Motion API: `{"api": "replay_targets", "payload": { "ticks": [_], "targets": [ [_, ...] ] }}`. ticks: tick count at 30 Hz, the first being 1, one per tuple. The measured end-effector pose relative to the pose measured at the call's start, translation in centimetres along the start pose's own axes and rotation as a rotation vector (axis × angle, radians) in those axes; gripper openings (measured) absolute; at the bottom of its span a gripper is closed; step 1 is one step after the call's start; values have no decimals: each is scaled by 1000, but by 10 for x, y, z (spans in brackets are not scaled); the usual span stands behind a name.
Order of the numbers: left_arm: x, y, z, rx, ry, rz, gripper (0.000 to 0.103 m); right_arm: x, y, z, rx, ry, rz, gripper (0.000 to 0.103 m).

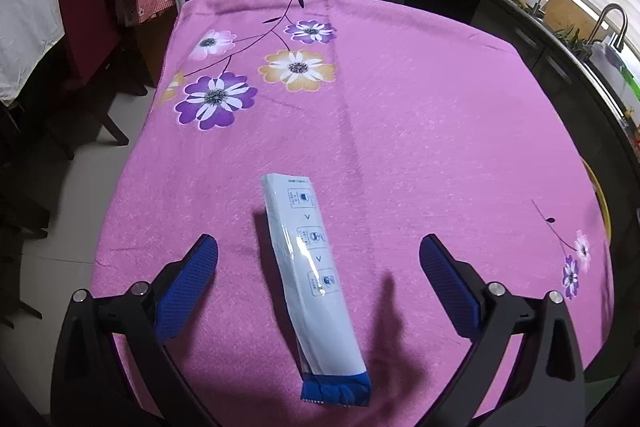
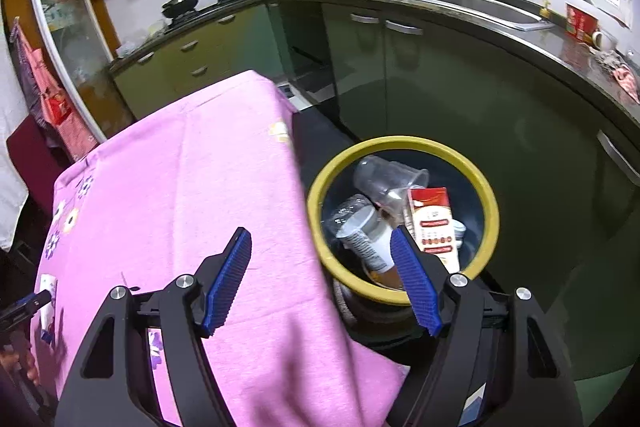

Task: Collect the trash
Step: 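Carry the milk carton over the bin and open the right gripper, then grasp the white-and-blue tube on the tablecloth with the left gripper, then carry the tube over the bin and open the left gripper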

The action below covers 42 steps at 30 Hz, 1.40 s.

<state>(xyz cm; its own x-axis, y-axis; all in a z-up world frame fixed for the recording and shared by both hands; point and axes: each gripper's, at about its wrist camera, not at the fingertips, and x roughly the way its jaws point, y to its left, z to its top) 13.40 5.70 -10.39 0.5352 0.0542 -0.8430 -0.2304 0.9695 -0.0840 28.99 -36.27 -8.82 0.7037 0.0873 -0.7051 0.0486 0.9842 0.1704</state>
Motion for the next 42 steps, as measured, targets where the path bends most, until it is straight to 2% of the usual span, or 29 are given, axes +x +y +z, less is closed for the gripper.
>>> {"api": "replay_targets", "payload": {
  "ticks": [4,6,8,18,22,29,33,39,42],
  "targets": [
    [1,0,0,5,-6,17,93,2,6,-2,-8,7,22,72],
    [2,1,0,1,1,20,82,4,8,-3,-9,12,31,72],
    [5,2,-1,-5,14,23,65,5,9,-4,-10,16,36,72],
    [7,4,-4,3,46,41,41,2,2,-6,1,9,44,72],
    [4,3,-7,9,63,19,31,1,2,-6,2,9,54,72],
    [-1,0,-13,23,77,-12,22,0,5,-5,-4,8,72,72],
    [-4,-6,-14,41,76,-31,20,-2,4,-6,-3,4,76,72],
    [-22,-25,-9,105,42,-59,20,-5,-3,-5,10,-3,72,72],
    [-43,-45,-1,171,4,-96,20,-9,-8,-4,19,-13,66,72]
  ]
}}
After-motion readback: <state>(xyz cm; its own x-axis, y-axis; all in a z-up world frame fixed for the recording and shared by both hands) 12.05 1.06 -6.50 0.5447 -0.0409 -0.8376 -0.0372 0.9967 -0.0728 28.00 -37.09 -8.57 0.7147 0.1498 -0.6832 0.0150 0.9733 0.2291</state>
